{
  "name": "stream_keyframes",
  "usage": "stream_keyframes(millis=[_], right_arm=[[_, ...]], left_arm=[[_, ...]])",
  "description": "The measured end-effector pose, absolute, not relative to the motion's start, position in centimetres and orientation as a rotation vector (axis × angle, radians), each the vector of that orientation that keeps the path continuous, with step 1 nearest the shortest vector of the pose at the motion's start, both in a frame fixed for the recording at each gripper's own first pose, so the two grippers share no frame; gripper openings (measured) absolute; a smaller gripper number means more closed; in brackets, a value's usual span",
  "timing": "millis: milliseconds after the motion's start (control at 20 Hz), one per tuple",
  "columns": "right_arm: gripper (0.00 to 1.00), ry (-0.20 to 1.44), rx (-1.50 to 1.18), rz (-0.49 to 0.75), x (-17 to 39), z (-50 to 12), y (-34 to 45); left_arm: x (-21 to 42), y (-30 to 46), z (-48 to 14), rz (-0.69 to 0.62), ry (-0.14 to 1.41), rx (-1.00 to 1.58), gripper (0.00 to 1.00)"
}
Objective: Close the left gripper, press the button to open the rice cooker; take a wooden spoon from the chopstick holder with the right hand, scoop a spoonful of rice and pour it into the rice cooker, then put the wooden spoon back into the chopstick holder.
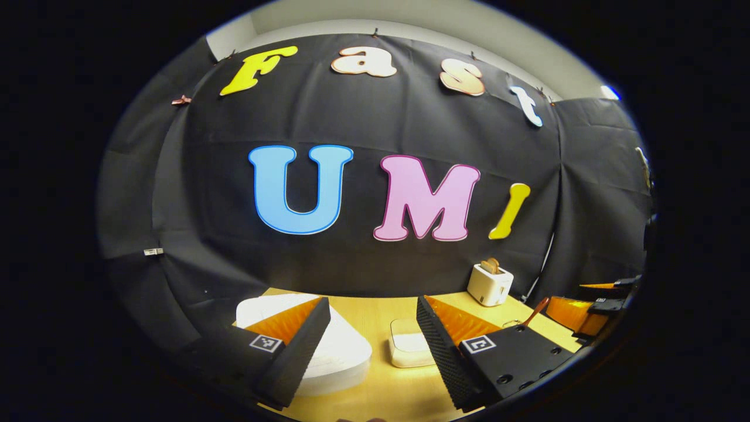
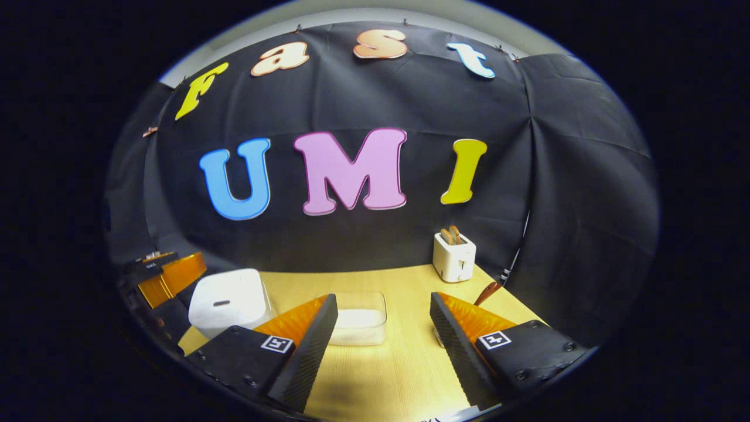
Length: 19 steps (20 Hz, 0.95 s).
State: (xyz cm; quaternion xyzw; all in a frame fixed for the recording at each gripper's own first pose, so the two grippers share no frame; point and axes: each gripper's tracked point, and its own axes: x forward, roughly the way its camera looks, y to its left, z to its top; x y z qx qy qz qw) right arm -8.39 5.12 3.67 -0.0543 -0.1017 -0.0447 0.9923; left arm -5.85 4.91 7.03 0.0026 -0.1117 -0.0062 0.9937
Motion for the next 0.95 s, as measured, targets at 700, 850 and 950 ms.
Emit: stream_keyframes(millis=[700, 850, 950], right_arm=[[0.98, -0.104, -0.043, -0.047, -6.4, 0.1, 8.4], [0.98, -0.082, -0.032, -0.051, -6.0, -0.5, 8.3], [0.98, -0.065, -0.025, -0.056, -5.8, -1.1, 8.2]], left_arm=[[-4.9, 5.7, 2.4, -0.094, -0.067, -0.026, 0.95], [-4.8, 5.4, 2.6, -0.115, -0.070, -0.043, 0.96], [-4.5, 5.1, 2.1, -0.125, -0.054, -0.043, 0.95]])
